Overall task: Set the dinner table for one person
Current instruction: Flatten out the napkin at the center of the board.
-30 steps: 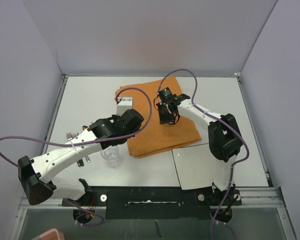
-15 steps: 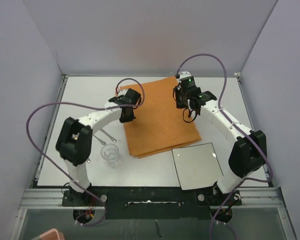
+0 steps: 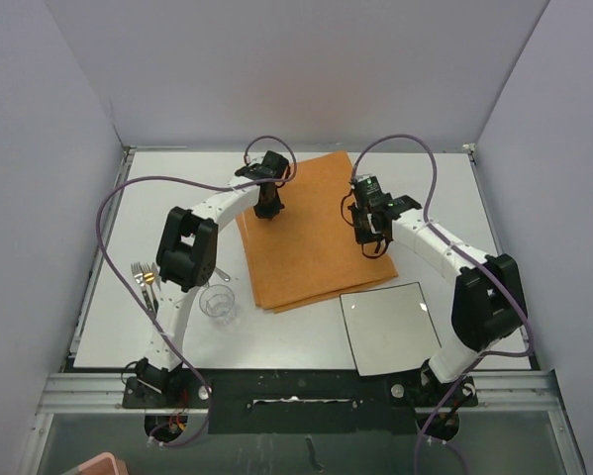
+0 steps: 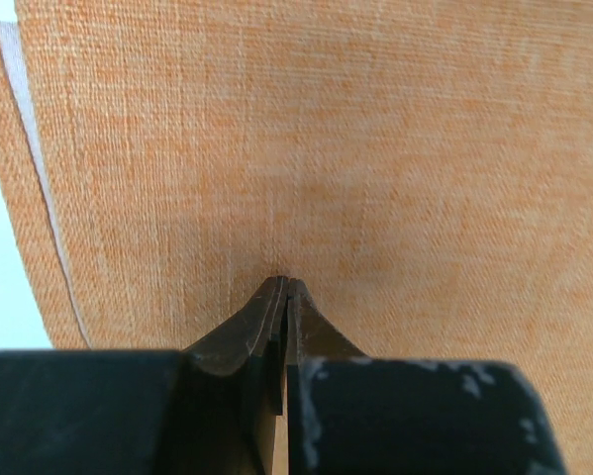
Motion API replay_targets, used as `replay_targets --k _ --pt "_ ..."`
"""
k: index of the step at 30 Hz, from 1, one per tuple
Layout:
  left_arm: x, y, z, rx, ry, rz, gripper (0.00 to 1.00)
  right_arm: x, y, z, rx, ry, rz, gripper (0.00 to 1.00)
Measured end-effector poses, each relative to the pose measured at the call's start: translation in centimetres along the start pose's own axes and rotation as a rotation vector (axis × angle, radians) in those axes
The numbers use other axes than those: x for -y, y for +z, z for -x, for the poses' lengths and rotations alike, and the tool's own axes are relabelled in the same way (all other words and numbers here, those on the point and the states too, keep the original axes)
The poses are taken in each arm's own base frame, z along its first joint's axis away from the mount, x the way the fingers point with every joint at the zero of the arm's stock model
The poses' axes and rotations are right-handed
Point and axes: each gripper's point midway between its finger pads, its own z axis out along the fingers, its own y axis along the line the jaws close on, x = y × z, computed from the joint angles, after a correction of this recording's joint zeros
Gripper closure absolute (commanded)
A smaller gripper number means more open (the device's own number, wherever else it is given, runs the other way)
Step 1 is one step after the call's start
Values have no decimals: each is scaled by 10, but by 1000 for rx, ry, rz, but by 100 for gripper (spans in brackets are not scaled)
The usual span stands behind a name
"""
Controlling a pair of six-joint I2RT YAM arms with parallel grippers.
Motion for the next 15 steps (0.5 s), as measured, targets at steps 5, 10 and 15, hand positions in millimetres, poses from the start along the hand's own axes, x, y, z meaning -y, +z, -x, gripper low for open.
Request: replay_targets --k 5,10,15 --pt "-6 21 -1 -38 -12 31 100 0 22 -32 -124 56 -42 100" --pt "-4 24 4 -41 -16 34 100 -7 50 -80 -287 68 -79 100" --pt "-1 28 8 -45 -22 31 100 -22 53 -91 -313 24 -93 100"
